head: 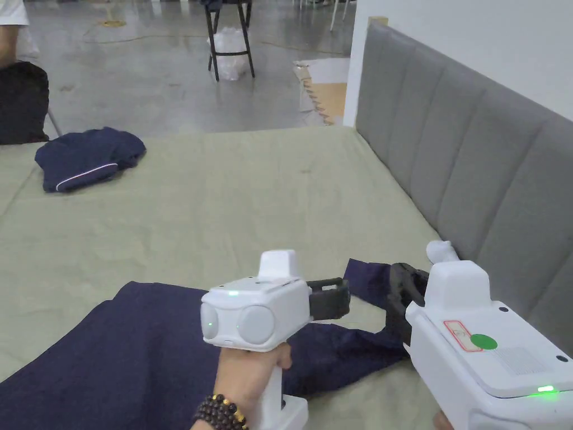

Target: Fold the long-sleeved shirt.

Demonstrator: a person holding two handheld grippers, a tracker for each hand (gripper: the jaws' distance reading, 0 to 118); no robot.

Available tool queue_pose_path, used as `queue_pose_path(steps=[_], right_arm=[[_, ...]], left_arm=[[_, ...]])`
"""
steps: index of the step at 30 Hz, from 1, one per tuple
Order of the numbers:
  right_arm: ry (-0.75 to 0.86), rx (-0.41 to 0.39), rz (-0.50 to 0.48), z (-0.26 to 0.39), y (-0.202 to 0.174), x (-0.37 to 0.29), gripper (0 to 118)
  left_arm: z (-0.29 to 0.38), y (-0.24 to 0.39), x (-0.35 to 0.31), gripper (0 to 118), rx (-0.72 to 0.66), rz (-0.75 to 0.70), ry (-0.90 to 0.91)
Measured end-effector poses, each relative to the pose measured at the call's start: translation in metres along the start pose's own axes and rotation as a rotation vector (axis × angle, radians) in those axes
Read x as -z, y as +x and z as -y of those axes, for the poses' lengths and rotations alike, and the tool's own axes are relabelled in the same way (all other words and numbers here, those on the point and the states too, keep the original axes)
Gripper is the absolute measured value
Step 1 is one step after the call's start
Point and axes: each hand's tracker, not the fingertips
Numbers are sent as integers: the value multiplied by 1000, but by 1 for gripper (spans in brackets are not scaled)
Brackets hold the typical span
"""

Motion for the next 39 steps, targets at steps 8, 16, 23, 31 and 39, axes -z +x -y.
queue_pose_path(steps=[8, 16, 23, 31, 39], right_arm=[[-16, -24, -72, 3, -32, 5, 1], [-56, -31, -116, 8, -51, 2, 1], [-77, -44, -116, 10, -48, 5, 1], [-164, -28, -80, 31, -35, 36, 1], [-297, -16, 9, 52, -3, 61, 4]], left_arm=[[42, -54, -176, 23, 82, -391, 218], [55, -97, -206, 4, 15, -460, 135], [-9, -112, -163, 4, 19, -396, 105], [-88, -205, 4, 87, 144, -456, -306], [-43, -264, 95, 71, 18, -486, -536]])
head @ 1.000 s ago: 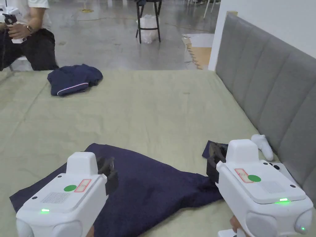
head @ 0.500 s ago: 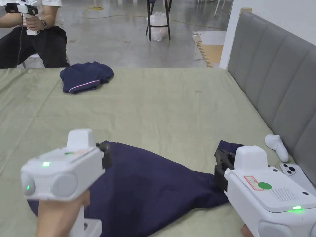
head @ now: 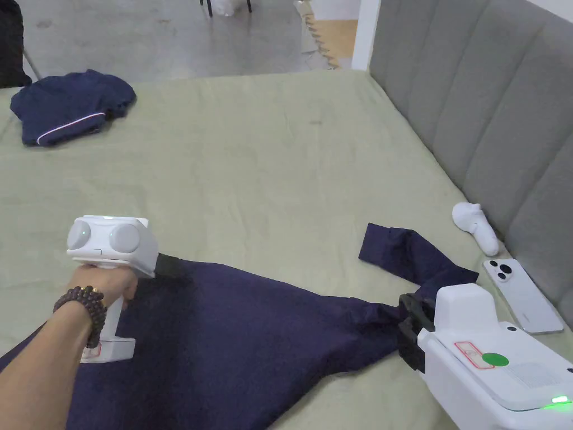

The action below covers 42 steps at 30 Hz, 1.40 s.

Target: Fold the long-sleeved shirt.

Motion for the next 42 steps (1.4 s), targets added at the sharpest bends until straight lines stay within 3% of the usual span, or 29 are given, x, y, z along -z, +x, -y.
queue_pose_path(steps=[1, 2, 3, 4, 7, 12, 16, 17, 18, 19, 20, 21, 23, 26, 33, 38, 42], right_arm=[[-36, 8, 10, 1, 4, 5, 15], [-84, 14, 13, 2, 7, 11, 37], [-141, 13, 3, 4, 11, 20, 74], [-189, 10, 15, 8, 13, 31, 88], [-330, 14, 41, 20, 19, 69, 101], [-399, 150, 42, 25, 28, 141, 77], [-420, 116, 44, 25, 21, 187, 78], [-392, 67, 61, 23, 17, 188, 76], [-369, 39, 55, 17, 13, 184, 59], [-367, 49, 24, 12, 12, 180, 26], [-334, 58, -18, 8, 10, 174, 8], [-306, 83, -66, 4, 8, 169, 8], [-267, 21, -44, -16, 3, 156, 8], [-125, 65, -118, -62, 3, 127, 8], [281, -47, -149, -237, -16, 34, 8], [472, -120, -89, -385, -30, -10, 8], [543, -64, -44, -491, -28, -26, 8]], left_arm=[[-1, 1, -6, 55, -26, -26, 41], [-3, 0, -12, 27, -28, -15, 38], [-4, -7, -21, 13, -44, 44, 66], [-6, -11, -28, 13, -57, 99, 81], [-7, -10, -46, 13, -12, 51, 127], [-5, -13, -68, 13, -27, 72, 173], [1, -15, -81, 13, -26, 51, 217], [2, -16, -85, 13, -33, 49, 229], [5, -19, -92, 13, -40, 50, 244], [8, -18, -100, 13, -45, 53, 267], [10, -20, -107, 13, -47, 67, 287], [12, -22, -116, 13, -56, 79, 305], [12, -28, -140, 13, -74, 87, 364], [9, -42, -190, 13, -119, 114, 492], [-30, -79, -340, 13, -162, 76, 830], [-92, -94, -435, 13, -174, -20, 1013], [-146, -93, -476, 13, -153, -46, 1089]])
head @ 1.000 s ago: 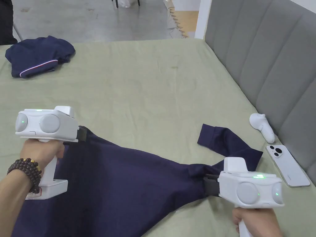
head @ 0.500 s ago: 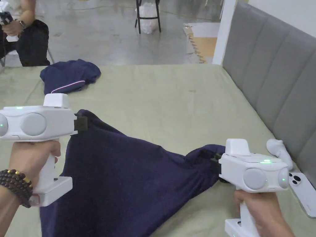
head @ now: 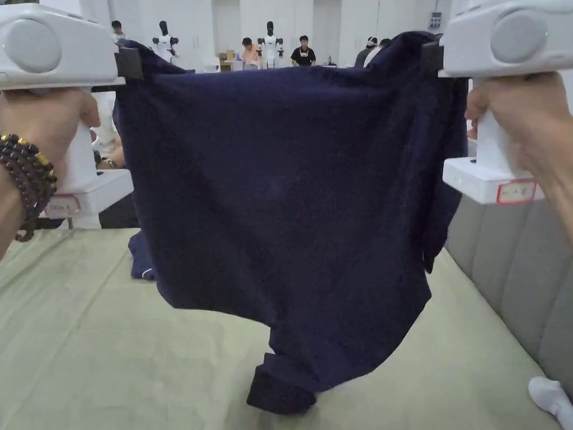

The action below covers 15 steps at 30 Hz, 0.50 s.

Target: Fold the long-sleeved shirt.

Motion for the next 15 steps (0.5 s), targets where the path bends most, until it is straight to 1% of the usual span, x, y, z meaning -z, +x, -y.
queue_pose_path(steps=[2, 4, 7, 9, 12, 13, 15], right_arm=[[-11, 21, -8, -29, 8, 14, 8], [-14, 24, 8, -42, 15, 27, 8], [-4, 15, 22, -38, 20, 32, 8], [4, 22, 35, -24, 22, 35, 8], [-36, 21, 30, 18, 26, 45, 8], [-56, 25, 23, 37, 28, 49, 8], [-87, 49, 16, 81, 31, 55, 8]], left_arm=[[-17, 5, 16, 13, -34, -8, -6], [-23, 9, 31, 13, -69, -32, -9], [-17, 16, 51, 13, -91, -30, 4], [-4, 22, 63, 13, -78, -24, 6], [30, 25, 83, 13, -54, -25, -43], [11, 23, 71, 13, -60, -26, -61], [12, 24, 70, 13, -84, -16, -100]])
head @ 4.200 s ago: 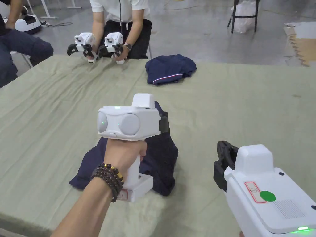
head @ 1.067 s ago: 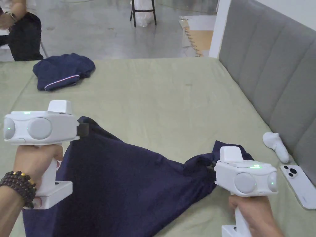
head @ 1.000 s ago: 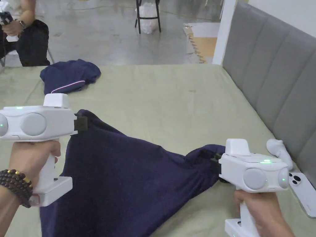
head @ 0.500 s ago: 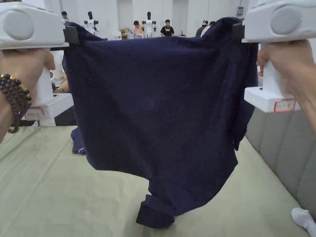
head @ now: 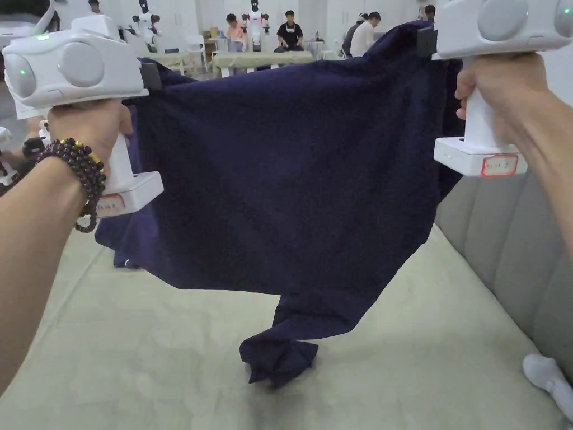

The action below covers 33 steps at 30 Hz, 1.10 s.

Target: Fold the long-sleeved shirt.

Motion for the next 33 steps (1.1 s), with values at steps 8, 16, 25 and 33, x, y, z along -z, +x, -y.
queue_pose_path(steps=[8, 16, 25, 33], right_arm=[[-252, 51, -13, 170, 5, 51, 8], [-241, 73, -52, 213, 4, -19, 8], [-407, 120, -82, 314, 15, -212, 8], [-891, -31, -93, 447, 9, -251, 8]], left_arm=[[216, -32, 79, 13, -58, -24, -204], [263, -32, -16, 13, -54, 23, -166], [388, -47, -204, 13, -8, -54, -370], [508, -72, -248, 15, -40, -70, -669]])
